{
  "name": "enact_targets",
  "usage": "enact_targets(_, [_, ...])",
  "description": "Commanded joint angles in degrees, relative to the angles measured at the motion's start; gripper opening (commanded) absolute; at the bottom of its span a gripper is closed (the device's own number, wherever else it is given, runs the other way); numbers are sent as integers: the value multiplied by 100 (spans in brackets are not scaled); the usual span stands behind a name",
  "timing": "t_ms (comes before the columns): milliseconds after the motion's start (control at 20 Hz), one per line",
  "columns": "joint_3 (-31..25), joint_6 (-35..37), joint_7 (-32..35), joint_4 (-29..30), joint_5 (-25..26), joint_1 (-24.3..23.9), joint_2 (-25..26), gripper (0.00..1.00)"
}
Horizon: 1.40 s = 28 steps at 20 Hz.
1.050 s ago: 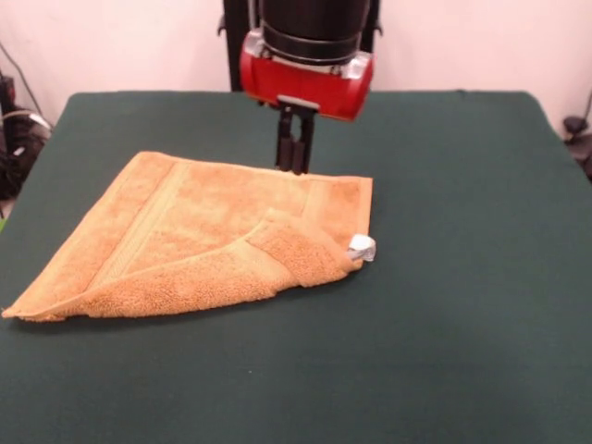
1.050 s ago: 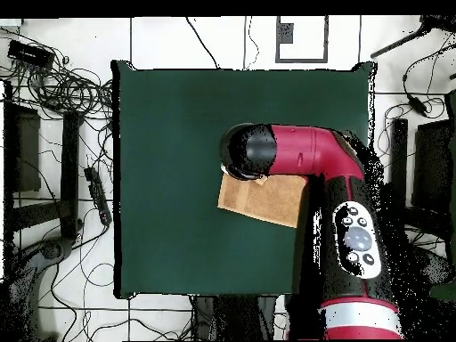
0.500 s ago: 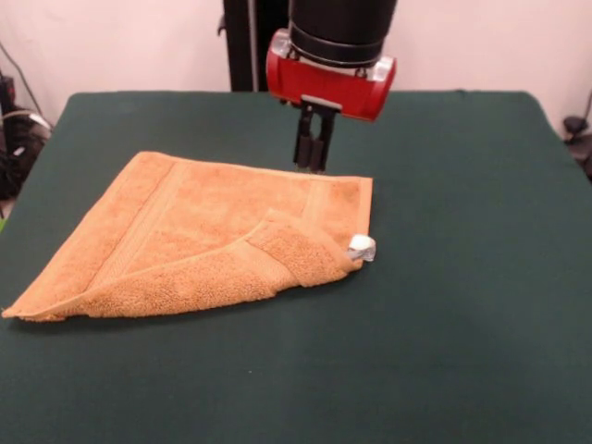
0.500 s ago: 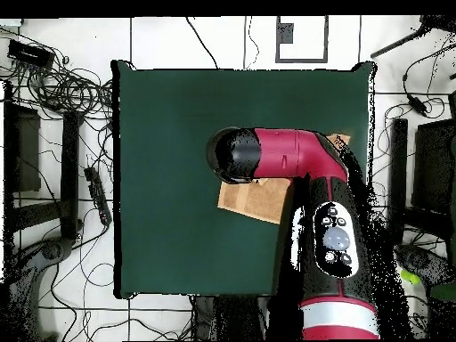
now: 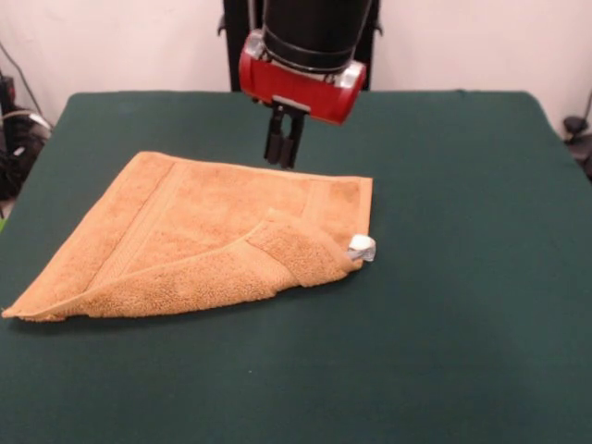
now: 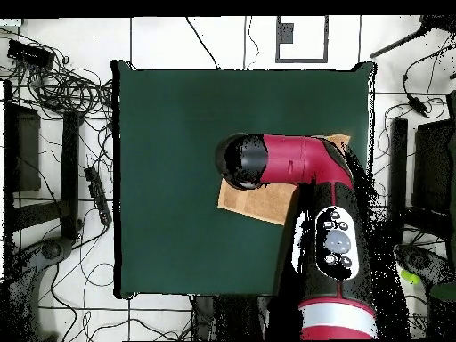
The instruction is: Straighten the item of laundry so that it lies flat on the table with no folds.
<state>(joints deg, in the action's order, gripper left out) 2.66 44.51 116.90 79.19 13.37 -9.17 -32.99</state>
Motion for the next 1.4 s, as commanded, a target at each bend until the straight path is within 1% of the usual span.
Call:
enact_targets(50, [119, -51, 1393, 319, -157, 282, 824, 0])
enact_targets(200, [194, -388, 1514, 389, -169, 302, 996, 0])
enact_targets(450, [110, -569, 1500, 507, -379, 223, 1118, 0])
enact_targets(750, [53, -465, 1444, 706, -664, 173, 1092, 0])
enact_targets(1000, [61, -300, 1393, 732, -864, 237, 1129, 0])
enact_targets(1200, [169, -211, 1366, 711, -907, 301, 1223, 0])
enact_targets(1400, [182, -229, 1327, 645, -971, 264, 1339, 0])
